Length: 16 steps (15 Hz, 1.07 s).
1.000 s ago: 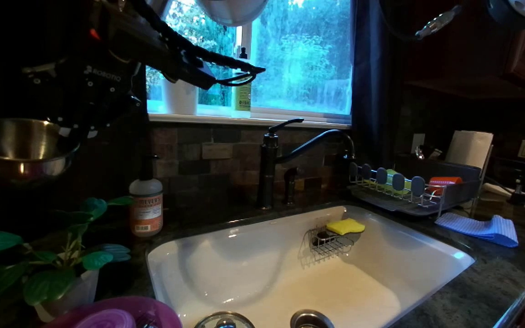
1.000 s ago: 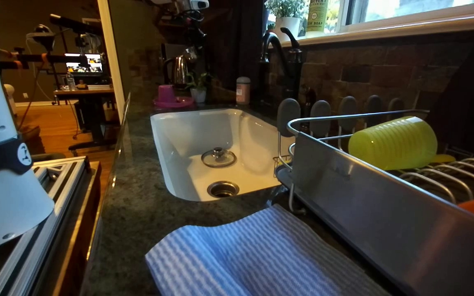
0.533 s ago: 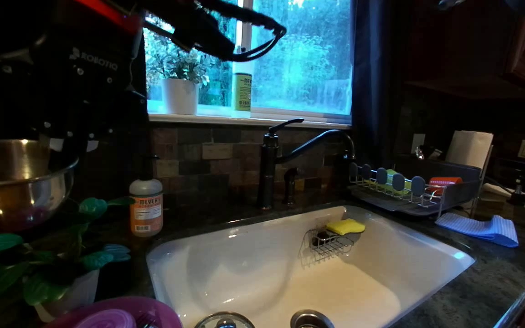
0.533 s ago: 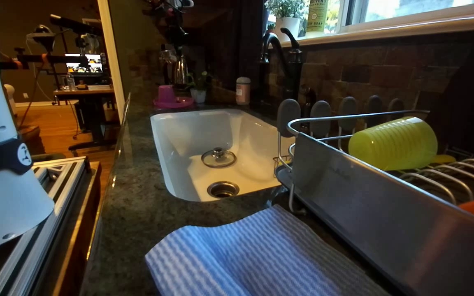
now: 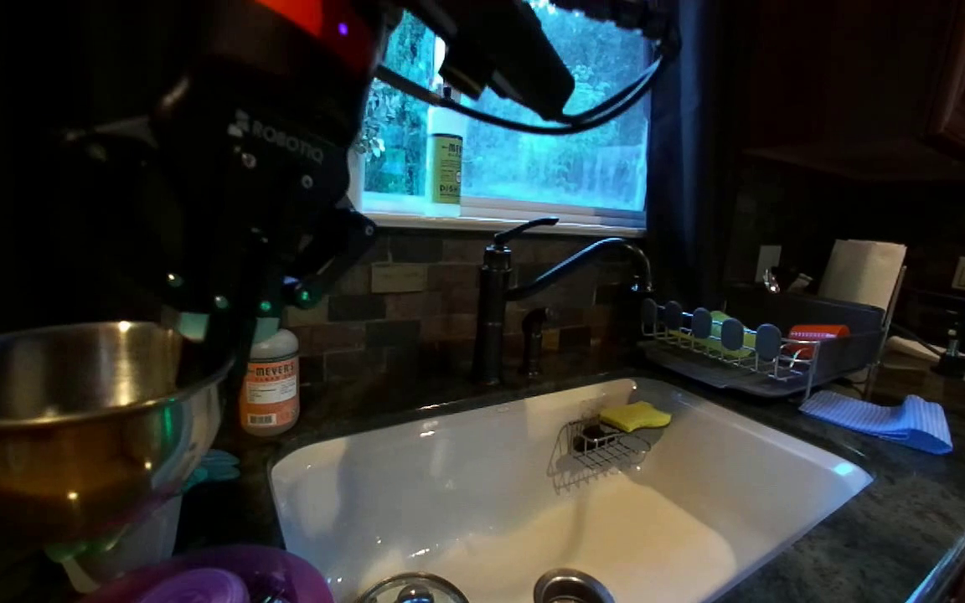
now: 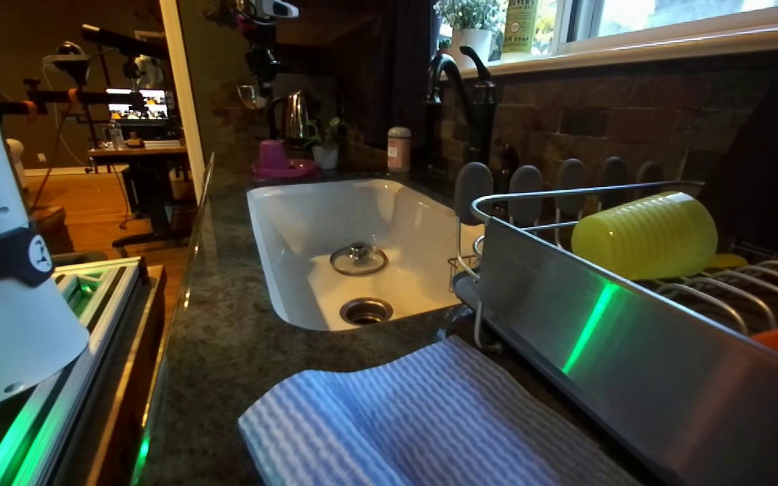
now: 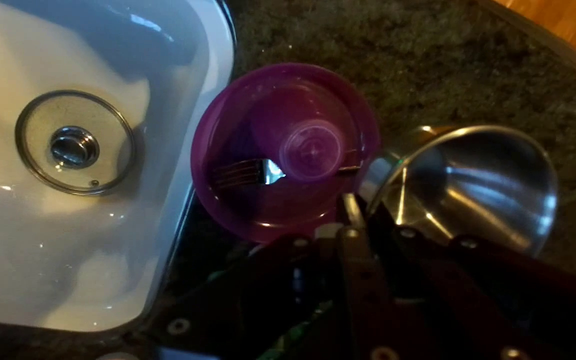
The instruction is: Put the silver bowl from the window sill on top of the purple cup.
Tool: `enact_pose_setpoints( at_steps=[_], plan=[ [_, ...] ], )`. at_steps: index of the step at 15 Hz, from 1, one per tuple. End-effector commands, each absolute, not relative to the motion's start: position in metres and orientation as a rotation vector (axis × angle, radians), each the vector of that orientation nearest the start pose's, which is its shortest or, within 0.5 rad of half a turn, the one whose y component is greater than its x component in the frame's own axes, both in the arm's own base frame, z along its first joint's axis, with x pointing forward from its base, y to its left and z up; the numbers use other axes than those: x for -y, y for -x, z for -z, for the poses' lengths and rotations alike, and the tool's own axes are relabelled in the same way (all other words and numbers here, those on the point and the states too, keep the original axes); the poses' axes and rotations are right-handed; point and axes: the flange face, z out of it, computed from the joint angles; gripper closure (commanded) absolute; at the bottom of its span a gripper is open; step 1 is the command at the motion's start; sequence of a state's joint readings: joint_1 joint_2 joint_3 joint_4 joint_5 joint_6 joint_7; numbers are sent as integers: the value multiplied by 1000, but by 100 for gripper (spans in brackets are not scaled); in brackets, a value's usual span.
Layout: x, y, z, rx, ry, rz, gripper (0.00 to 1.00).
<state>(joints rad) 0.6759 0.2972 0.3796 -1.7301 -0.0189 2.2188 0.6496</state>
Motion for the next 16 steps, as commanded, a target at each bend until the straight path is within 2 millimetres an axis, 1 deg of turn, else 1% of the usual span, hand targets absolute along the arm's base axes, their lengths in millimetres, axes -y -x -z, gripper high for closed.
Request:
enact_pose_setpoints(
  at_steps=[1,2,3,4,5,7,10,13,16],
  plan=[
    [-552,-347,-433,516,2860,138,93],
    [-544,-349,-424,486,2857,162,93],
    [-537,-349,-419,468,2860,172,98],
    [-536,-351,-416,456,2871,129,98],
    [-535,-348,-415,444,2873,84,98],
    [-537,-347,-411,465,2880,59,98],
    [-539,-352,-403,474,2874,12,98],
    [-537,-355,-395,453,2882,-12,98],
    [-537,-357,-382,425,2922,-68,98]
  ],
)
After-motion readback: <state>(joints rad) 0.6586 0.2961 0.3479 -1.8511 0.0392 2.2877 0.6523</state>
